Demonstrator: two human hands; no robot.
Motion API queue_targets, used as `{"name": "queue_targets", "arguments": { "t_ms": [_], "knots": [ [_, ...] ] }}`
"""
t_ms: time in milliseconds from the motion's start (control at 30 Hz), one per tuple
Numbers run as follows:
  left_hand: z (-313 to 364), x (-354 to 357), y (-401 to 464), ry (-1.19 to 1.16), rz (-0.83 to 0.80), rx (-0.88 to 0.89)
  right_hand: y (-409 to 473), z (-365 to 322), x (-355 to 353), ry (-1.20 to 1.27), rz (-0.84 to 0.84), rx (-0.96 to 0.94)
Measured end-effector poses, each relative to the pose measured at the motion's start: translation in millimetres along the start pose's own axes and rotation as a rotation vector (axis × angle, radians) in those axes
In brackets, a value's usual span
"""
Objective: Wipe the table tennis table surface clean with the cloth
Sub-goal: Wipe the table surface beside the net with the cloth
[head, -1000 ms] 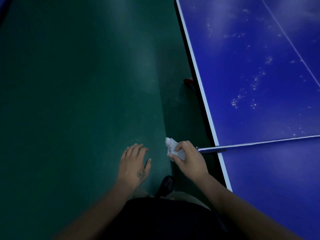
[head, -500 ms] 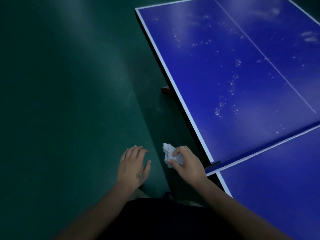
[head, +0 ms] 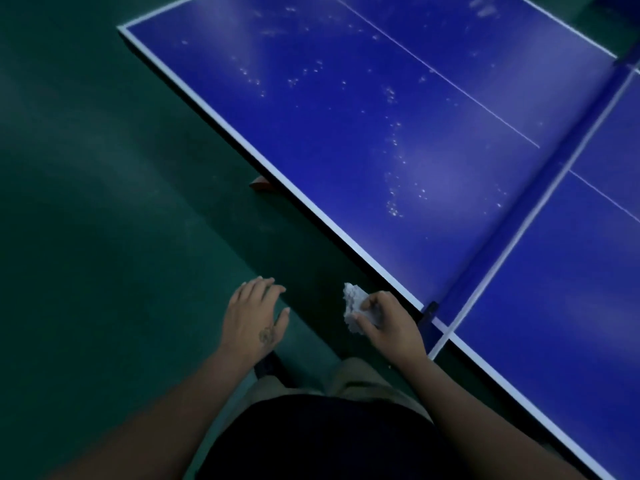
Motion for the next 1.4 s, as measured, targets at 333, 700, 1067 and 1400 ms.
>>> {"name": "queue_targets", "arguments": {
  "t_ms": [333,700,1067,1400],
  "knots": [
    [69,3,90,-0.042,-0.017,0.229,15,41,-52,0.040,0.173,0.176],
    [138,-2,177,0.123,-0.064,0.522,75,88,-72,0.209,0.292,0.199],
    [221,18,213,0.074,-0.185,0.649,69,107,-95,0.219,0.429,0.201],
    [255,41,249,-0.228,-0.504,0.505,83,91,-85,0.176,0.526,0.178]
  ]
}}
Point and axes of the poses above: each hand's wrist, its own y-axis towards the middle knuckle, its own x-axis out of the palm, z = x × y, the point moved 6 cm from there along y, towards the middle knuckle, and after that the axes turned 10 degrees about y, right-handed, at the moved point
